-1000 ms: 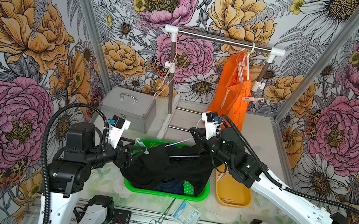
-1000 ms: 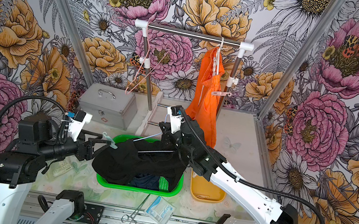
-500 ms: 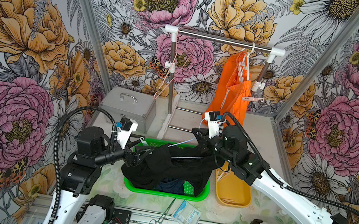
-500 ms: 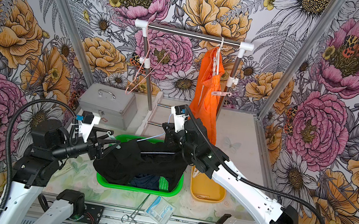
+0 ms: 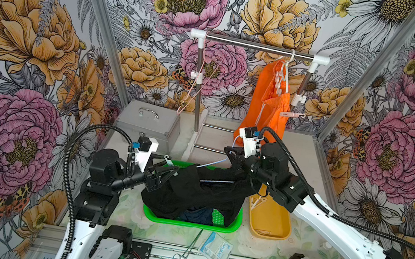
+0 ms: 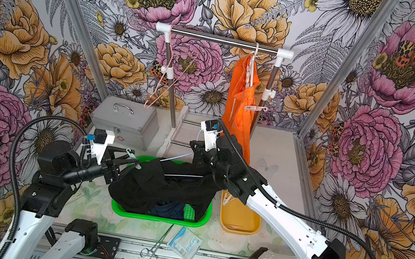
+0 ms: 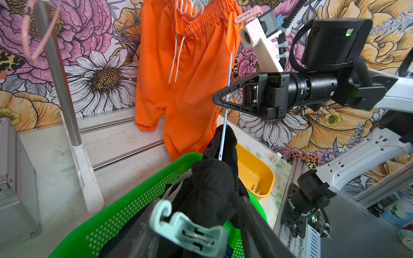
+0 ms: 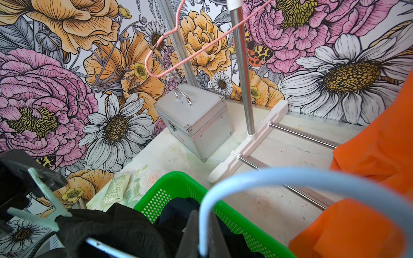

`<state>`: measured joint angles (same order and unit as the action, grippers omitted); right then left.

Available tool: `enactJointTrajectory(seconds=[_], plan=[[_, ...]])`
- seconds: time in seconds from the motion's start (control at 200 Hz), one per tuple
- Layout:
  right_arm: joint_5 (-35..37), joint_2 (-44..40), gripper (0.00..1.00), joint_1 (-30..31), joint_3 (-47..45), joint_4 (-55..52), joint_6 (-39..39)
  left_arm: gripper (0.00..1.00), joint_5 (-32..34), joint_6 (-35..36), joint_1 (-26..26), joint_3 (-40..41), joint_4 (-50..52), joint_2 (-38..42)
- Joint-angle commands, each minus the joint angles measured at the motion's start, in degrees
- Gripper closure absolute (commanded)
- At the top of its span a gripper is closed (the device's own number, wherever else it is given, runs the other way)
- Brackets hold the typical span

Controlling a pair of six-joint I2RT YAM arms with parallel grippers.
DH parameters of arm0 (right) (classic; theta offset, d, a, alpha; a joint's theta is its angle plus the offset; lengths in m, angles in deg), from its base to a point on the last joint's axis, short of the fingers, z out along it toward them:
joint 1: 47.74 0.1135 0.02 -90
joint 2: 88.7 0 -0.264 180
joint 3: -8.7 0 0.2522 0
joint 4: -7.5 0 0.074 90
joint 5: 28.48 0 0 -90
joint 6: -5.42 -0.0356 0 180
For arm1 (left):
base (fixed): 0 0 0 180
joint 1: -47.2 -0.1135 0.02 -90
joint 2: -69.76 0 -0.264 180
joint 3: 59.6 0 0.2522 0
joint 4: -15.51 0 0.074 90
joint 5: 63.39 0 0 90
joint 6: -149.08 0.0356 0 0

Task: Remove the clothespins securing shorts to the hanger
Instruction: Remove the clothespin from the hanger.

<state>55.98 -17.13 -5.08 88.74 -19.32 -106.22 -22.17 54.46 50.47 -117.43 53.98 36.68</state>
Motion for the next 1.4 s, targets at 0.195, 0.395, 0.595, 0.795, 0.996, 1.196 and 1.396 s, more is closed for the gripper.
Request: enactJointTrajectory(seconds=[0.195,0.395,0.595,0.795,0.996,1.196,1.396], plan=[[-1.12,-1.1,1.0,-0.64,2.27,1.4,-0.92,0.46,-4.66,-2.64,-1.02,0.97,-3.54,-0.75],[-1.11,-1.19,1.0,-0.66,2.36,1.44,-0.92,0.45,-3.99,-2.33,-1.19,1.69,-1.94,-0.41],[-1.16,-1.4,1.0,-0.73,2.1,1.49,-1.03,0.48,-4.04,-2.14,-1.22,1.97,-1.95,-0.76],[-1.45,-1.01,1.0,-0.73,2.27,1.5,-1.11,0.62,-4.56,-1.53,-1.18,2.37,-1.15,-1.06],[-1.66,-0.86,1.0,-0.73,2.1,1.46,-1.31,0.73,-4.59,-0.65,-1.16,1.73,-0.98,-0.75],[-1.64,-0.84,1.0,-0.73,1.75,1.49,-1.46,0.82,-3.2,-0.44,-1.16,0.36,-0.64,-0.59],[-1.78,-0.66,1.0,-0.73,1.24,1.42,-1.82,0.84,-0.22,-1.08,-0.89,-0.82,-0.35,0.11]])
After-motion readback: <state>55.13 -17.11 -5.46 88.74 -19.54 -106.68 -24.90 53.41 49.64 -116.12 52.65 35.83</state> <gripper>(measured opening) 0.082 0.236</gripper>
